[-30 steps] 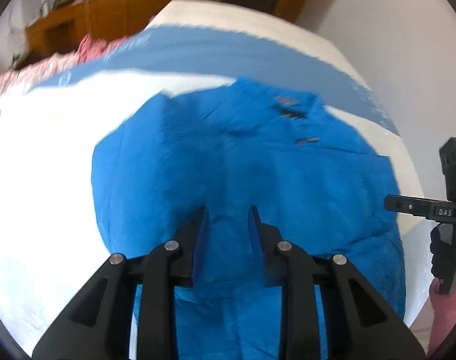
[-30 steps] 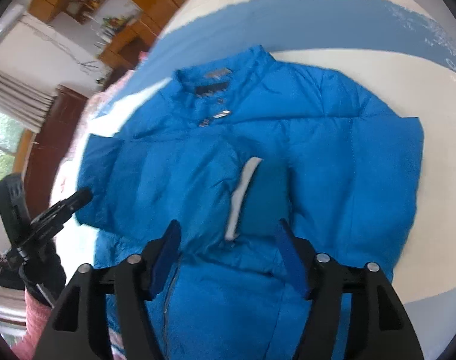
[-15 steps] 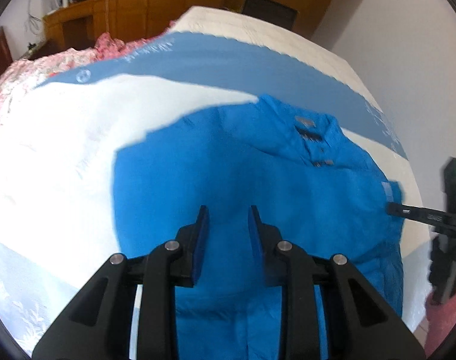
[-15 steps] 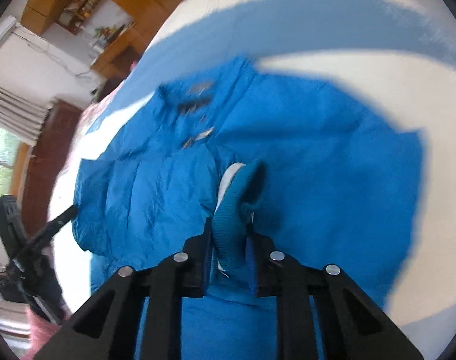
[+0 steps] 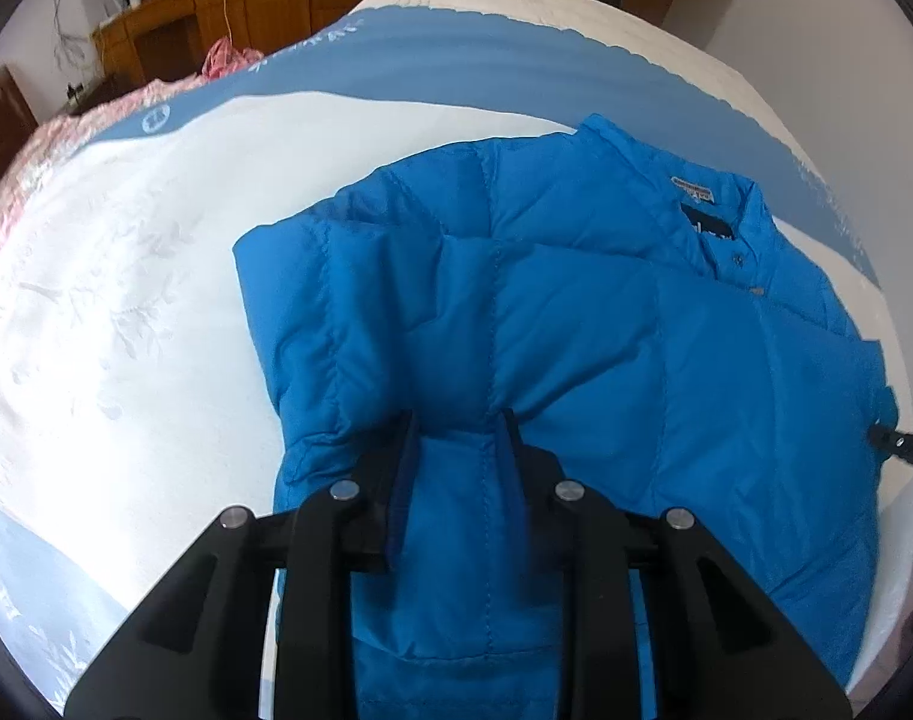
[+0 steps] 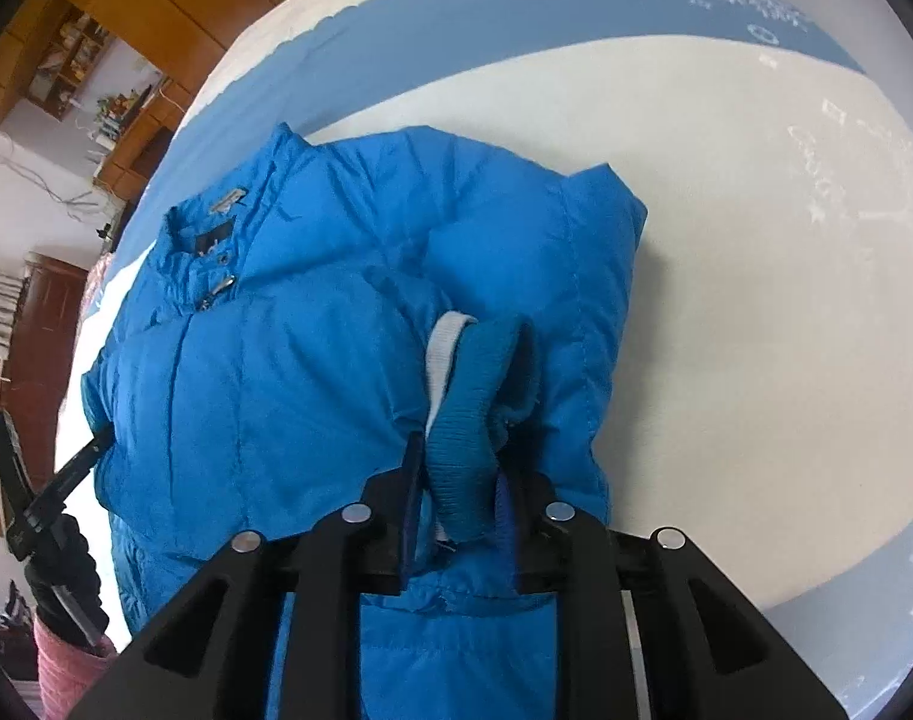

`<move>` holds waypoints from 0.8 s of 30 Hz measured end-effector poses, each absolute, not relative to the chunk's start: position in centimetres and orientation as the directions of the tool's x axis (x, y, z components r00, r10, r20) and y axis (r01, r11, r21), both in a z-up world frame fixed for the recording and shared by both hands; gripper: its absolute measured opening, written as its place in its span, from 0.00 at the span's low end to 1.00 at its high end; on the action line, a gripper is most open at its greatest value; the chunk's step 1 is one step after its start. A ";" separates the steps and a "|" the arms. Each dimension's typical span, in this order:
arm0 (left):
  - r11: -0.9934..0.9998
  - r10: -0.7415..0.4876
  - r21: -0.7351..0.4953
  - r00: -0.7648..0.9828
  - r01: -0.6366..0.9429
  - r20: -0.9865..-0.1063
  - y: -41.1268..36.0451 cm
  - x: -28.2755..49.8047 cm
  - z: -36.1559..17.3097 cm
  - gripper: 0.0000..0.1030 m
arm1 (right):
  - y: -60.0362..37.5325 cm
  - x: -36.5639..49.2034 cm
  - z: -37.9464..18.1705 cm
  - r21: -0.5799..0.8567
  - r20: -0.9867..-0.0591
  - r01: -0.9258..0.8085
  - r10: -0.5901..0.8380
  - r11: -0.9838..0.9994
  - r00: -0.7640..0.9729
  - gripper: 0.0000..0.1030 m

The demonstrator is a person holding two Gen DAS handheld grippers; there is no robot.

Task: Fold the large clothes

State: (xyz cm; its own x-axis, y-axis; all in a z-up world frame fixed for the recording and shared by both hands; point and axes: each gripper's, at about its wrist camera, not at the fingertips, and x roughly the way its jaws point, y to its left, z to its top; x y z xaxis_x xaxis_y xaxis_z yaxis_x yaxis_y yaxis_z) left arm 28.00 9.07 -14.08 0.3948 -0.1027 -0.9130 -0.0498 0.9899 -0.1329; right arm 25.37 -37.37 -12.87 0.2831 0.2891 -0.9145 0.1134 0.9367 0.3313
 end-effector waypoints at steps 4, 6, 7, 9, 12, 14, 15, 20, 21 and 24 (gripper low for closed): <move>0.987 -0.106 -0.146 0.415 -0.067 -0.904 9.4 27.5 -12.2 0.24 | -37.7 24.3 -9.2 0.258 -0.903 0.133 0.189 0.957 0.387 0.31; 0.986 -0.120 -0.160 0.450 -0.053 -0.885 8.6 27.5 -10.9 0.24 | -37.0 24.6 -7.5 0.227 -0.888 0.122 0.154 0.966 0.434 0.31; 0.987 -0.121 -0.156 0.457 -0.041 -0.881 8.0 27.7 -10.6 0.24 | -36.4 25.0 -7.0 0.239 -0.881 0.098 0.173 0.966 0.441 0.31; 0.991 -0.114 -0.132 0.462 -0.007 -0.880 6.3 28.4 -10.4 0.24 | -34.9 26.4 -7.0 0.247 -0.881 0.043 0.206 0.968 0.426 0.31; 0.994 -0.103 -0.101 0.436 0.028 -0.894 3.9 30.1 -11.3 0.24 | -33.4 28.2 -8.8 0.236 -0.900 0.033 0.205 0.971 0.384 0.31; 0.997 -0.075 -0.073 0.409 0.021 -0.910 3.1 31.3 -12.6 0.24 | -33.3 29.2 -10.4 0.234 -0.915 0.054 0.201 0.971 0.349 0.31; 0.998 -0.066 -0.063 0.395 0.020 -0.916 3.1 31.7 -13.3 0.25 | -33.2 29.7 -11.7 0.209 -0.928 0.065 0.177 0.976 0.329 0.26; 0.995 -0.087 -0.095 0.359 -0.004 -0.929 3.7 32.7 -14.6 0.26 | -33.7 30.4 -13.2 0.239 -0.927 0.086 0.201 0.967 0.316 0.24; 0.995 -0.088 -0.098 0.359 -0.010 -0.929 3.8 32.6 -14.2 0.25 | -33.7 30.2 -12.9 0.244 -0.923 0.079 0.206 0.967 0.324 0.25; 0.995 -0.098 -0.104 0.402 0.005 -0.910 3.8 30.6 -11.9 0.25 | -33.8 28.1 -10.8 0.291 -0.894 0.044 0.256 0.956 0.367 0.28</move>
State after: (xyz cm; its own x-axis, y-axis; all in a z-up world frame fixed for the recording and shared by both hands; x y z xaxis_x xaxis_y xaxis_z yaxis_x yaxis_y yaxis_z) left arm 30.62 3.76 -11.94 0.4023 -0.0975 -0.9103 0.0053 0.9945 -0.1042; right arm 28.05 -33.82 -10.80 0.3672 0.2556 -0.8944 0.0436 0.9557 0.2910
